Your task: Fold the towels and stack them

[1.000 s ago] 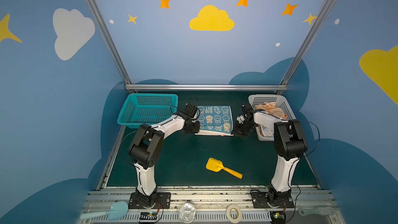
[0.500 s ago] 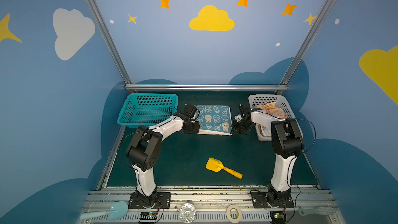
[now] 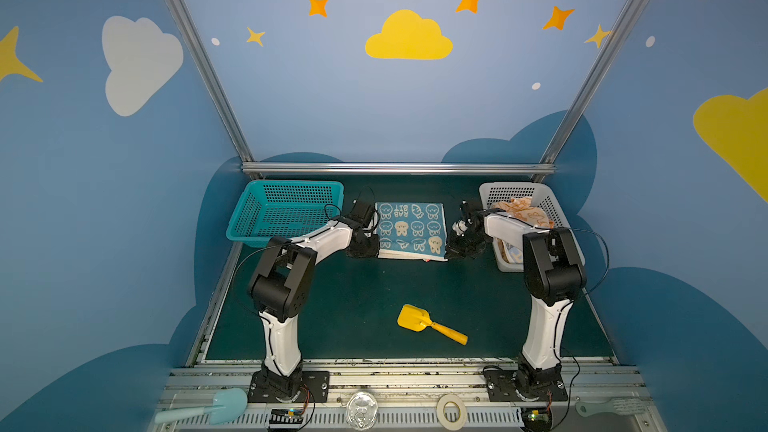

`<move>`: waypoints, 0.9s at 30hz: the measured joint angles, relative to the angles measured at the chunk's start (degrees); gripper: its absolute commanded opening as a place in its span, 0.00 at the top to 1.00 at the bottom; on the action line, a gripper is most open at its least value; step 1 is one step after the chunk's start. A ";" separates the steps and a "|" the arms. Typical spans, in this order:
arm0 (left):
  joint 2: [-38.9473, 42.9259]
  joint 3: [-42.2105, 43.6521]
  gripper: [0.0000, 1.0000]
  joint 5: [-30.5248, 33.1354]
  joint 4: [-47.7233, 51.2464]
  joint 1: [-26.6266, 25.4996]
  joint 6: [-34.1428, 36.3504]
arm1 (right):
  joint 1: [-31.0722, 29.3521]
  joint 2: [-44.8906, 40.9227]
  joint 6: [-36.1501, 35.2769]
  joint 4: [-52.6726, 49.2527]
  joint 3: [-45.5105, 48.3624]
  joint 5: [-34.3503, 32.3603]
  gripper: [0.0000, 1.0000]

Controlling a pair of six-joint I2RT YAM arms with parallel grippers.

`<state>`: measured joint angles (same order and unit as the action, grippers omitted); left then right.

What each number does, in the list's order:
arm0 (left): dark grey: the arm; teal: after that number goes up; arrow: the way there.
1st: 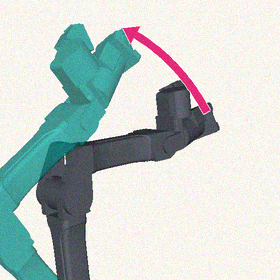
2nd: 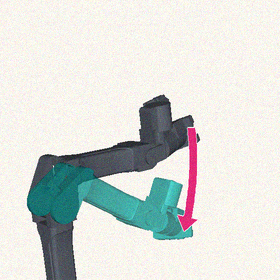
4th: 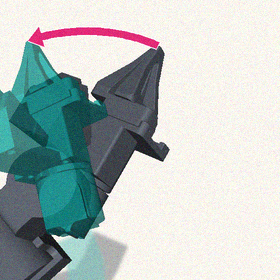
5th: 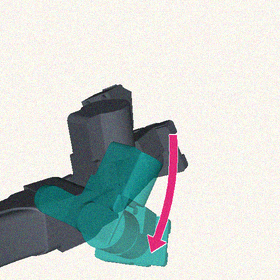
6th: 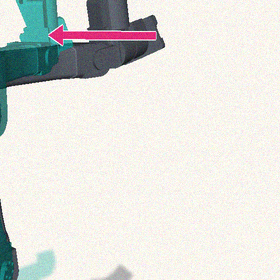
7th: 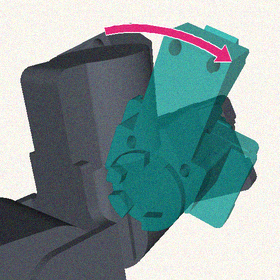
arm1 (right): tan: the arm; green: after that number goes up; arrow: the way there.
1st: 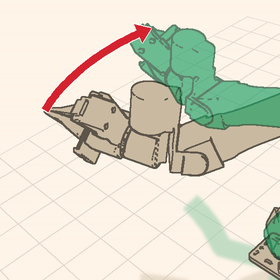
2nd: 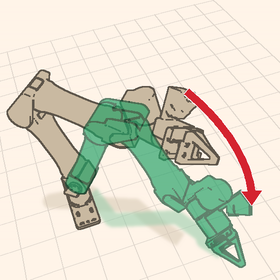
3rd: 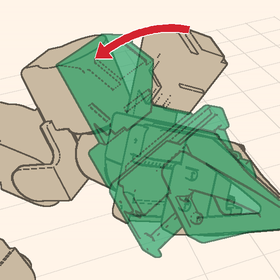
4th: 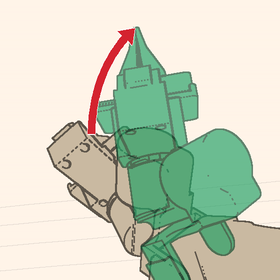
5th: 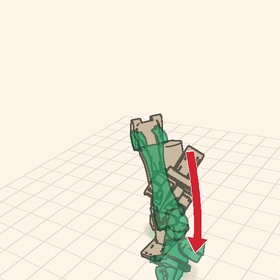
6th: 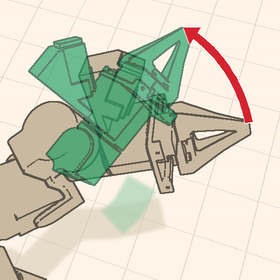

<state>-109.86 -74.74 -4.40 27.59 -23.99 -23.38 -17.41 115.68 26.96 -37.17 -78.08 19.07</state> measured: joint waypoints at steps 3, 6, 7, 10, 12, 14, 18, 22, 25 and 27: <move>0.00 -2.45 0.40 -0.52 0.39 0.00 -0.04 | -0.07 -0.44 -0.26 0.39 0.57 -0.02 1.00; -0.50 -6.54 0.24 -1.66 0.90 -0.02 -0.04 | -0.31 -1.07 -0.50 0.90 1.40 -0.02 1.00; -1.29 -8.81 0.18 -2.01 1.03 -0.07 -0.02 | -0.35 -1.29 -0.66 0.96 1.75 -0.02 1.00; -5.01 -16.00 0.01 -2.93 1.51 -0.17 0.17 | -0.44 -1.68 -1.03 1.09 2.49 0.00 1.00; -8.52 -20.98 0.00 -3.80 1.81 -0.17 0.44 | -0.44 -1.92 -1.29 1.22 2.86 0.00 1.00; -12.70 -25.99 0.00 -4.68 2.40 -0.17 0.63 | -0.46 -2.10 -1.46 1.49 3.17 0.02 1.00; -22.16 -35.95 0.00 -6.16 5.60 -0.17 1.42 | -0.44 -2.40 -1.86 1.64 3.74 0.02 1.00; -29.35 -44.00 0.00 -6.69 9.31 -0.04 2.54 | -0.39 -2.78 -2.27 1.92 4.44 0.04 1.00; -32.24 -50.40 0.00 -6.97 11.06 0.24 2.89 | 0.31 -3.32 -2.58 2.03 5.29 0.22 1.00; -34.82 -54.47 0.00 -7.32 11.63 0.66 3.06 | 0.68 -3.82 -2.71 2.03 6.01 0.44 1.00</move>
<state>-144.68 -129.21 -11.73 39.22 -23.33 -20.32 -16.73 111.85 24.25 -35.14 -72.07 19.51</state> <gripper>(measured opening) 0.995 0.051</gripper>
